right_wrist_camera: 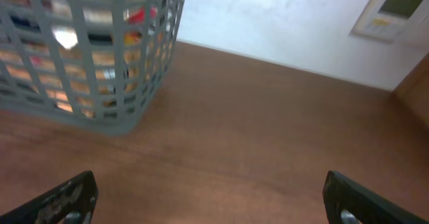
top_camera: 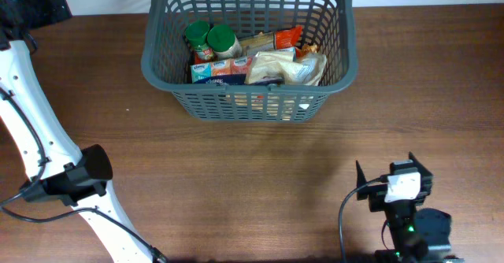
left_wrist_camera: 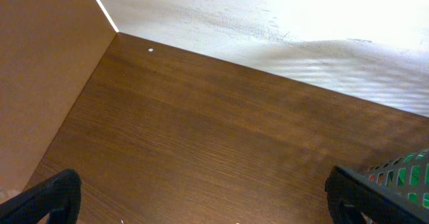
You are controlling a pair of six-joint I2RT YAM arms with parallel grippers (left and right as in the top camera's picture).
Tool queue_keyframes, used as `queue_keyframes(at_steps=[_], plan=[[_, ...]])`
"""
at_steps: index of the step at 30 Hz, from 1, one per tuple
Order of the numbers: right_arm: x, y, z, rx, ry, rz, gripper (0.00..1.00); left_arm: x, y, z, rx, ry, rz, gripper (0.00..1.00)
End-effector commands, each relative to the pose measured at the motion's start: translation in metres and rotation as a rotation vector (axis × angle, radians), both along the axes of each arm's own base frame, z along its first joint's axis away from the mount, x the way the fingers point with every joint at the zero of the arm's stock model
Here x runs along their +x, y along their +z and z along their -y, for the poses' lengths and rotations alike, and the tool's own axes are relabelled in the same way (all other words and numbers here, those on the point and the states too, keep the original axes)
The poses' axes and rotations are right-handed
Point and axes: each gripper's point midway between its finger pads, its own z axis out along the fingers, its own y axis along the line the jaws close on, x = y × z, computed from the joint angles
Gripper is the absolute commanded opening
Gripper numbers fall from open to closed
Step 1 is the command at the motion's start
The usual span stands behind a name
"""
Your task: Pack container
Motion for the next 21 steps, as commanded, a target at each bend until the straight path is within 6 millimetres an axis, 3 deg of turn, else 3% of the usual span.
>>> queue_keyframes(at_steps=[1, 21], plan=[[0.0034, -0.0358, 0.0007, 0.006, -0.006, -0.062, 0.99, 0.0018, -0.0046, 0.0003, -0.013, 0.0, -0.007, 0.99], [0.0052, -0.0313, 0.0006, 0.006, -0.005, -0.041, 0.99, 0.0019, -0.0045, 0.0002, -0.013, 0.0, -0.006, 0.99]])
